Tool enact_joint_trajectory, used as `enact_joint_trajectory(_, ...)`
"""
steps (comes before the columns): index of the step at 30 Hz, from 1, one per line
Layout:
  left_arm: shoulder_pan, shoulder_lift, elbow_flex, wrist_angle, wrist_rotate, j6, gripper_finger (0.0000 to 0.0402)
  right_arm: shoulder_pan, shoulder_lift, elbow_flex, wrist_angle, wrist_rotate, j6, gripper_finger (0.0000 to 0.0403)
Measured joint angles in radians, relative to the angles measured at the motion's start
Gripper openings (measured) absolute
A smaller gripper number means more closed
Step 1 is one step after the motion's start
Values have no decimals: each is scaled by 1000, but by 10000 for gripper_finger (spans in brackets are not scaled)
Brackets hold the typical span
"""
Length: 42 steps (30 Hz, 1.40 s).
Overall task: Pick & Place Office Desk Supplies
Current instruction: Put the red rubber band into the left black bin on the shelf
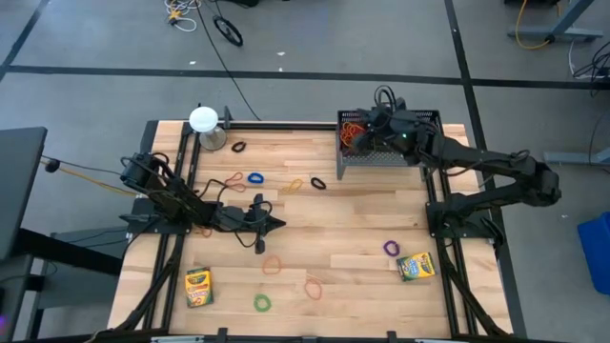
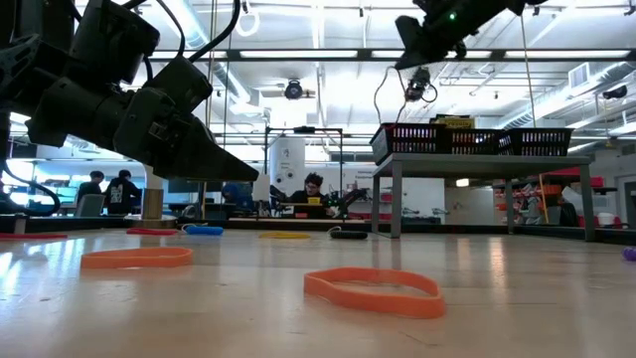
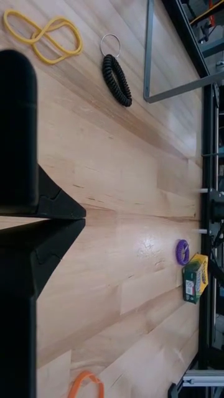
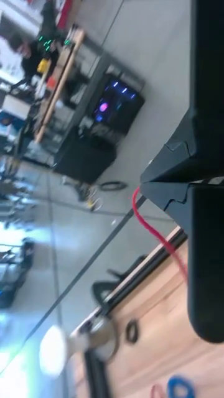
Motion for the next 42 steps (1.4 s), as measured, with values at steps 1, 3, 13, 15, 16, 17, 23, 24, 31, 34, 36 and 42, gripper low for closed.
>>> enact_joint_trajectory(1,0,0,0,0,0,0,18,8,0,0,16,-8,0,2)
enact_joint_trajectory(3,0,0,0,0,0,0,18,27,0,0,45,-24,1,2)
enact_joint_trajectory(13,0,0,0,0,0,0,18,92,0,0,130,-65,8,2)
enact_joint_trajectory(15,0,0,0,0,0,0,18,101,0,0,135,-98,31,2)
enact_joint_trajectory(16,0,0,0,0,0,0,18,108,0,0,136,-115,45,2)
enact_joint_trajectory(17,0,0,0,0,0,0,18,115,0,0,137,-126,51,2)
enact_joint_trajectory(23,0,0,0,0,0,0,18,133,0,0,145,-87,16,2)
enact_joint_trajectory(24,0,0,0,0,0,0,18,131,0,0,151,-66,0,2)
enact_joint_trajectory(31,0,0,0,0,0,0,18,44,0,0,152,45,-35,2)
enact_joint_trajectory(34,0,0,0,0,0,0,18,1,0,0,132,45,2,2)
enact_joint_trajectory(36,0,0,0,0,0,0,18,-21,0,0,89,36,31,2)
enact_joint_trajectory(42,0,0,0,0,0,0,18,-52,0,0,-77,-43,129,2)
